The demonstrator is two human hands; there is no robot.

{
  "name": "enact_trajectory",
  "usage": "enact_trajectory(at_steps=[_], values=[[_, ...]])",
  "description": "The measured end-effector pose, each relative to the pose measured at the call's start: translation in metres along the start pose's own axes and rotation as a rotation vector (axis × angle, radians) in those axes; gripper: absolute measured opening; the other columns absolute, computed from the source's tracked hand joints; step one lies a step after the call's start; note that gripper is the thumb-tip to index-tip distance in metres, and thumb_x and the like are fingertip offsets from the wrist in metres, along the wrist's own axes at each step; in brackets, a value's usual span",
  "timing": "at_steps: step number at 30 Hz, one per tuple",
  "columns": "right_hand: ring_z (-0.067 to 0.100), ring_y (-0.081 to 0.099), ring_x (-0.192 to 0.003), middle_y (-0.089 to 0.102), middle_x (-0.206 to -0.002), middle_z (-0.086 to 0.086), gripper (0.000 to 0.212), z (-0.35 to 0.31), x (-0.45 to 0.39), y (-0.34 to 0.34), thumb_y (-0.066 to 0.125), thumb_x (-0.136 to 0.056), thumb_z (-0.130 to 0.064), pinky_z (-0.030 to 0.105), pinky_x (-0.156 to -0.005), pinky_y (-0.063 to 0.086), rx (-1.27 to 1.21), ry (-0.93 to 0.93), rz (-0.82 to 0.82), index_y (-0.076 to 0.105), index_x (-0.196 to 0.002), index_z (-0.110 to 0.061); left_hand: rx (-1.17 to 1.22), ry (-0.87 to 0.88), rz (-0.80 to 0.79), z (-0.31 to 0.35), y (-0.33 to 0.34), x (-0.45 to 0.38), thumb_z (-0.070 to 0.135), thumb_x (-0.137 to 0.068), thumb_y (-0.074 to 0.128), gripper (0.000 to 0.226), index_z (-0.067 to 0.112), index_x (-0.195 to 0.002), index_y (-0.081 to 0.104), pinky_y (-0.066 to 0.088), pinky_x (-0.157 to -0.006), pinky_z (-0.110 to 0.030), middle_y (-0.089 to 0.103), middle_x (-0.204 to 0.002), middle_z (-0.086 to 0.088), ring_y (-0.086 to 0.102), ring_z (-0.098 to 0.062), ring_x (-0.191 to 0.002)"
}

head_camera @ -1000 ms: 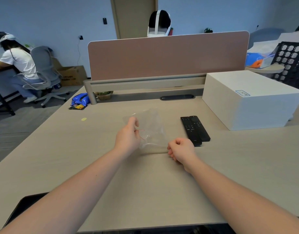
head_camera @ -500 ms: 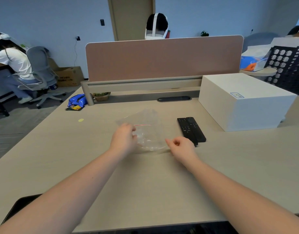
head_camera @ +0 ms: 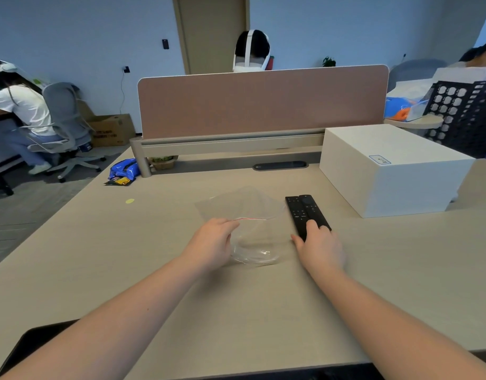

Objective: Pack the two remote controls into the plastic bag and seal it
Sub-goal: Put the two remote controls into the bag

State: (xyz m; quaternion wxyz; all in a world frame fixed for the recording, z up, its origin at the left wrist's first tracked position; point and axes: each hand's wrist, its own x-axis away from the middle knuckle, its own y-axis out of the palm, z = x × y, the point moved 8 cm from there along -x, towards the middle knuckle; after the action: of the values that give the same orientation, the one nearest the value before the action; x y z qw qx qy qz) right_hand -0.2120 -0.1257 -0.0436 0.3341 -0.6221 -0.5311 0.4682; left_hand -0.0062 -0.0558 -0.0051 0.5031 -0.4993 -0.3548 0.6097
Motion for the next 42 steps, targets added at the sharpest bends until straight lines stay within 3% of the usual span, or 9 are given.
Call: enact_trajectory(at_steps=[4,8,12,18,24,28,32,37,42], values=[[0.034,0.056,-0.097,0.063,-0.099,0.014,0.022,0.000,-0.008,-0.002,0.047,-0.093,-0.029,0.034,-0.065,0.039,-0.072,0.024,-0.015,0.051,-0.098,-0.008,-0.034,-0.012,-0.072,-0.003,0.007,-0.001,-0.003,-0.085,0.045,0.046,0.010,-0.128,0.053,0.045,-0.096,-0.038,0.059,-0.126,-0.011,0.051,-0.032,-0.116],[0.032,0.057,-0.081,0.067,-0.093,0.016,0.021,0.006,-0.011,-0.011,0.048,-0.092,-0.027,0.034,-0.063,0.044,-0.263,0.110,0.020,0.055,-0.091,-0.007,-0.079,-0.034,-0.107,-0.005,0.010,-0.003,-0.002,-0.088,0.044,0.047,0.013,-0.133,0.047,0.042,-0.098,-0.035,0.057,-0.130,-0.008,0.047,-0.030,-0.119],[0.029,0.062,-0.090,0.071,-0.098,0.010,0.030,0.001,-0.001,-0.039,0.053,-0.091,-0.027,0.034,-0.078,0.051,-0.561,0.142,0.081,0.062,-0.117,-0.016,-0.095,-0.047,-0.091,-0.004,0.009,-0.005,-0.003,-0.088,0.044,0.044,0.012,-0.128,0.053,0.044,-0.097,-0.035,0.061,-0.125,-0.010,0.051,-0.031,-0.116],[0.011,0.060,-0.082,0.068,-0.088,-0.005,0.033,-0.051,0.035,-0.093,0.067,-0.085,-0.027,0.017,-0.079,0.041,-0.819,-0.081,0.073,0.067,-0.118,-0.019,-0.126,-0.150,-0.049,-0.011,-0.001,-0.013,-0.001,-0.079,0.050,0.028,0.000,-0.103,0.065,0.051,-0.087,-0.043,0.067,-0.109,-0.017,0.059,-0.033,-0.104],[-0.004,0.059,-0.067,0.068,-0.078,-0.015,0.027,-0.076,0.063,-0.117,0.070,-0.082,-0.029,-0.001,-0.062,0.041,-0.714,-0.280,-0.066,0.073,-0.108,-0.023,-0.082,-0.260,-0.043,-0.012,-0.013,-0.017,0.004,-0.081,0.051,0.029,0.006,-0.108,0.062,0.052,-0.084,-0.037,0.064,-0.109,-0.016,0.059,-0.032,-0.102],[-0.012,0.053,-0.050,0.061,-0.059,-0.015,0.020,-0.059,0.068,-0.118,0.072,-0.080,-0.027,-0.002,-0.049,0.039,-0.672,-0.239,-0.142,0.076,-0.099,-0.023,-0.063,-0.359,-0.084,-0.018,-0.019,-0.011,0.020,-0.091,0.050,0.041,0.003,-0.128,0.045,0.047,-0.093,-0.037,0.053,-0.129,-0.017,0.051,-0.033,-0.118],[-0.006,0.053,-0.044,0.060,-0.057,-0.014,0.015,-0.044,0.069,-0.121,0.072,-0.080,-0.028,0.002,-0.041,0.038,-0.596,-0.202,-0.185,0.076,-0.093,-0.023,-0.008,-0.329,-0.002,-0.024,-0.026,-0.007,0.023,-0.092,0.050,0.040,0.012,-0.130,0.045,0.044,-0.097,-0.039,0.050,-0.134,-0.009,0.050,-0.030,-0.121],[0.001,0.055,-0.060,0.060,-0.066,-0.017,0.025,-0.047,0.073,-0.105,0.068,-0.082,-0.033,0.009,-0.052,0.038,-0.465,-0.219,-0.206,0.074,-0.104,-0.022,-0.012,-0.261,0.053,-0.018,-0.034,-0.005,0.002,-0.089,0.047,0.044,0.010,-0.132,0.044,0.041,-0.102,-0.037,0.046,-0.140,-0.007,0.045,-0.027,-0.127],[0.022,0.067,-0.085,0.076,-0.090,0.004,0.026,-0.065,0.067,-0.083,0.062,-0.087,-0.029,0.029,-0.076,0.054,-0.413,-0.249,-0.142,0.073,-0.107,-0.016,0.001,-0.042,0.029,0.014,-0.029,0.000,-0.002,-0.084,0.042,0.053,0.019,-0.132,0.048,0.044,-0.102,-0.033,0.048,-0.143,0.005,0.046,-0.019,-0.129]])
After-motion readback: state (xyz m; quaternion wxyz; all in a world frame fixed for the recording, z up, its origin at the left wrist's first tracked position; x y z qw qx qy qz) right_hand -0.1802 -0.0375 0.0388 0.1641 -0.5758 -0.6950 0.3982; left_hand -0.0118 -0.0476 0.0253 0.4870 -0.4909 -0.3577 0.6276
